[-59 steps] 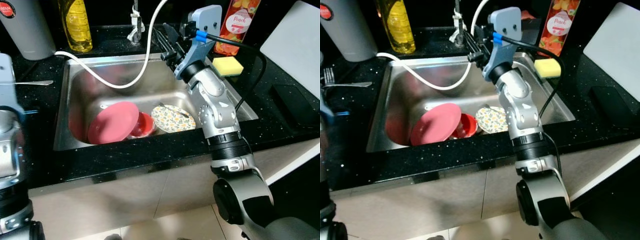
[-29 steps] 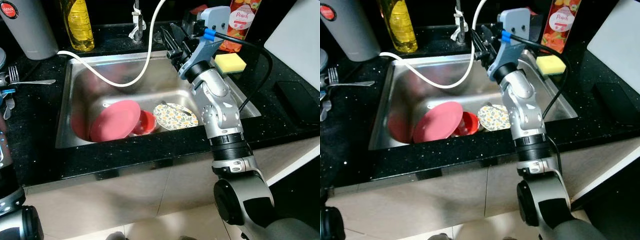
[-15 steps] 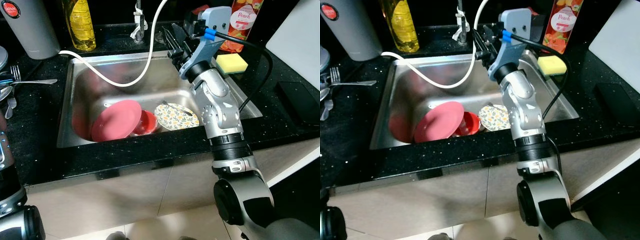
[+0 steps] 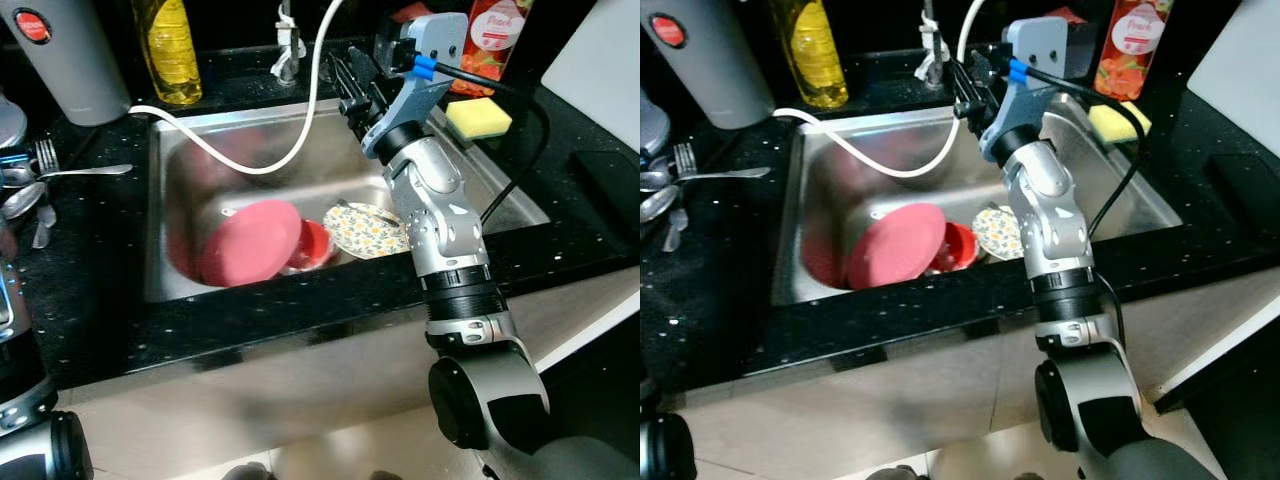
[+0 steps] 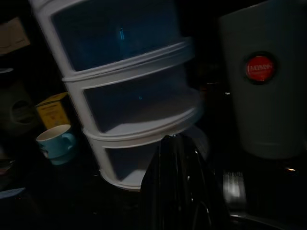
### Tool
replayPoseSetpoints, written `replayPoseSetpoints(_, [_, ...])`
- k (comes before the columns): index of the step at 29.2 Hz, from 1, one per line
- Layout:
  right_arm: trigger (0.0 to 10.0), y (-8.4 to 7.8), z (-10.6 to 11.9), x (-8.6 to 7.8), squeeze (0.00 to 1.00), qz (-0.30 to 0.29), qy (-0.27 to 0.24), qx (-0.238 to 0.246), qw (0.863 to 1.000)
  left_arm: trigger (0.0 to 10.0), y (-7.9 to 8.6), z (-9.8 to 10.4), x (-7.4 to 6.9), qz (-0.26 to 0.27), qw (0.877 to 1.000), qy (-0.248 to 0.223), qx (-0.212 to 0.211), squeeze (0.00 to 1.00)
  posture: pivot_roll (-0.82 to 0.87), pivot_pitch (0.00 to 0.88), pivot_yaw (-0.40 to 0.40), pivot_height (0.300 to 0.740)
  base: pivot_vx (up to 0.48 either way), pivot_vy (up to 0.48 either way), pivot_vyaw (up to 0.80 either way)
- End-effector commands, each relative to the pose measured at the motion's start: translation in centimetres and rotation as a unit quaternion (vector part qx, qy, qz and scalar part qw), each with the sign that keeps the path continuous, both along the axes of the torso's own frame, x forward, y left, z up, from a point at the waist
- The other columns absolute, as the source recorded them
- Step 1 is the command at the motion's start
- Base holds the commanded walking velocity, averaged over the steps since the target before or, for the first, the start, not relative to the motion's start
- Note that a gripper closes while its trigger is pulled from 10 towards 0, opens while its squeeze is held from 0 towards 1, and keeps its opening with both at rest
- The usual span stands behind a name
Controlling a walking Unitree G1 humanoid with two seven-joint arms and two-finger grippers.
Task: Kitchen organization
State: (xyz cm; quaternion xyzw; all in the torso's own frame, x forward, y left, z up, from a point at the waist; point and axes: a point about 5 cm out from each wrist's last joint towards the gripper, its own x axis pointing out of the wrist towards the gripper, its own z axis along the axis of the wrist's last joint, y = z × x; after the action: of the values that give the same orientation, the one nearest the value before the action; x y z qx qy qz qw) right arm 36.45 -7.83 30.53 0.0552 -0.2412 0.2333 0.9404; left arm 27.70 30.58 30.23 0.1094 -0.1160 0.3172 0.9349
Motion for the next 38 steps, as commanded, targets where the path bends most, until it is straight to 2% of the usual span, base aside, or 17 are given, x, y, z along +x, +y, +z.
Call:
replayPoseSetpoints(1, [10.0,-0.17,-0.06,0.09,0.0,-0.002,0.004,0.003,1.0,10.0,-0.01,-0.36,-0.01,0.002,1.0,0.002,-0.002,0.0,0.17,0.035,0.01,0.74,0.0,0.461,0.0])
replayPoseSetpoints(15, [10.0,-0.21,-0.05,0.04,0.0,-0.002,0.003,0.003,1.0,10.0,-0.05,-0.43,0.07,0.0,1.0,0.001,-0.001,0.0,0.17,0.032,0.011,0.74,0.0,0.438,0.0])
replayPoseSetpoints(38, [10.0,-0.08,-0.03,0.01,0.0,0.001,0.002,0.002,1.0,10.0,-0.55,-0.81,0.31,-0.009,1.0,0.015,0.009,0.0,0.17,0.028,0.01,0.74,0.0,0.0,0.0])
